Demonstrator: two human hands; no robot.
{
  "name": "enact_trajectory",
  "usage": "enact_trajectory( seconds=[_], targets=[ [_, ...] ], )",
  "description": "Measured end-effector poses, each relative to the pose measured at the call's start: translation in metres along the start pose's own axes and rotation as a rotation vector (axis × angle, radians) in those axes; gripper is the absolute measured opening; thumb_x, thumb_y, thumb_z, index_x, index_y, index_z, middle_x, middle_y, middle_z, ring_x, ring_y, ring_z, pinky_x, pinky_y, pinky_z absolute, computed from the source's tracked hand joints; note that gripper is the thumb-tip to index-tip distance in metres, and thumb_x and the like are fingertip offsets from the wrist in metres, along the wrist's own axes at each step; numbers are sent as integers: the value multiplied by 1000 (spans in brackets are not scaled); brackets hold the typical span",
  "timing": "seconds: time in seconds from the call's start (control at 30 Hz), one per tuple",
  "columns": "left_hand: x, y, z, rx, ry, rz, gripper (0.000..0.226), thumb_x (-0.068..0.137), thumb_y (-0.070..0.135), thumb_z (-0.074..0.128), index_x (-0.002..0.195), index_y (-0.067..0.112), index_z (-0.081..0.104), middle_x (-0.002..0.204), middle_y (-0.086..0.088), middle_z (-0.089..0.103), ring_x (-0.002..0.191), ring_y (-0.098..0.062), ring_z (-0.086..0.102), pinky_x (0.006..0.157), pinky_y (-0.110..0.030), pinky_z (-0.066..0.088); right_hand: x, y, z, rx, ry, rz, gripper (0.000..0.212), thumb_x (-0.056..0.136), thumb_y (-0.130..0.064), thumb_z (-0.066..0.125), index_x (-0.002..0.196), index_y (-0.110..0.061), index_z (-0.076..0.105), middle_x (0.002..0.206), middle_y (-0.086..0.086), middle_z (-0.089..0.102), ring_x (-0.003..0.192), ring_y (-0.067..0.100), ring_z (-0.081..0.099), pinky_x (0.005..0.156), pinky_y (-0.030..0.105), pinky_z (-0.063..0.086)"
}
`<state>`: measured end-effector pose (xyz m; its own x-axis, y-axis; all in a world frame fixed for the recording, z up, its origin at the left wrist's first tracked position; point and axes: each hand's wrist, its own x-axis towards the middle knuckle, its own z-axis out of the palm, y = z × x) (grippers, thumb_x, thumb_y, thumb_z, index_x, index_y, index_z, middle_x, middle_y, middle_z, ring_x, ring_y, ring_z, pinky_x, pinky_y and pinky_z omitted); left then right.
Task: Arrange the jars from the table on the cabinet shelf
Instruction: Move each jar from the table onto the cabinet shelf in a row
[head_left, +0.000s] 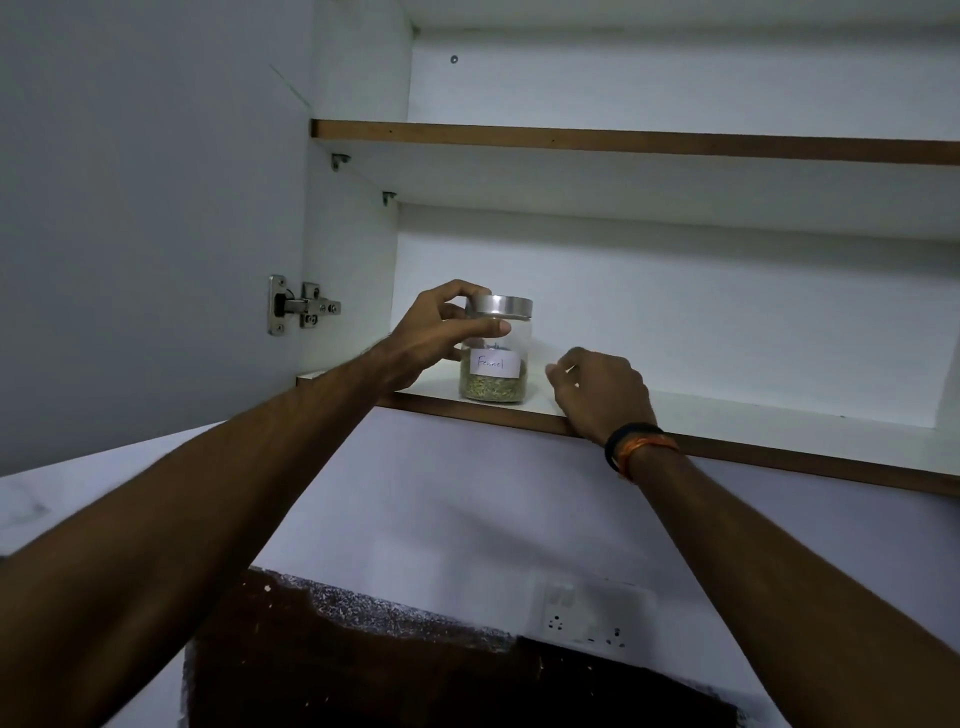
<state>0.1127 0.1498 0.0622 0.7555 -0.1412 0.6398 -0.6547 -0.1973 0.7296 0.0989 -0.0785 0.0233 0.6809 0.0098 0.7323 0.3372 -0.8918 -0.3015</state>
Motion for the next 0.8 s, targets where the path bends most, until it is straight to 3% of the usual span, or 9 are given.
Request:
enact_trajectory(
  seconds=[0.17, 0.33, 0.47, 0.57, 0.7, 0.8],
  targets=[
    [17, -18, -25, 61, -32, -38, 50, 82, 25, 81, 127, 24, 59, 118, -6, 67, 104, -23, 68, 76, -32, 60, 0, -5, 12, -209, 36, -33, 29, 90, -34, 50, 78, -15, 68, 74, 6, 66, 67, 26, 58, 60, 28, 39],
    [37, -36, -46, 130, -61, 4, 45, 82, 20, 80, 124, 22, 63, 125, -3, 61, 108, -19, 65, 78, -30, 60, -3, -6, 15, -265, 151, -26, 29, 88, -30, 50, 64, -14, 57, 56, 0, 46, 53, 24, 43, 55, 27, 30],
    [54, -46, -57, 339, -37, 108, 37, 85, 22, 79, 119, 22, 66, 116, 10, 65, 105, -6, 62, 78, -20, 50, -4, -5, 19, -317, 200, -53, 29, 87, -29, 49, 62, -15, 56, 53, -1, 43, 51, 24, 42, 55, 27, 28],
    [66, -53, -61, 476, -43, 137, 36, 86, 22, 77, 120, 19, 65, 115, 8, 65, 107, -12, 60, 80, -18, 45, -5, -5, 20, -333, 222, -65, 29, 87, -29, 49, 61, -16, 55, 53, 0, 42, 51, 24, 41, 55, 26, 28],
    [80, -62, -71, 583, -39, 152, 36, 84, 20, 79, 118, 13, 66, 116, -2, 67, 106, -21, 62, 85, -26, 51, -8, -8, 18, -331, 268, -88, 29, 84, -27, 53, 58, -18, 48, 47, -6, 26, 42, 14, 22, 50, 22, 14],
    [88, -69, -76, 648, -23, 132, 38, 83, 19, 80, 118, 11, 66, 116, -6, 67, 106, -25, 62, 91, -37, 53, -8, -7, 19, -331, 293, -98, 30, 84, -26, 55, 57, -17, 46, 46, -6, 25, 42, 17, 24, 50, 21, 13]
  ],
)
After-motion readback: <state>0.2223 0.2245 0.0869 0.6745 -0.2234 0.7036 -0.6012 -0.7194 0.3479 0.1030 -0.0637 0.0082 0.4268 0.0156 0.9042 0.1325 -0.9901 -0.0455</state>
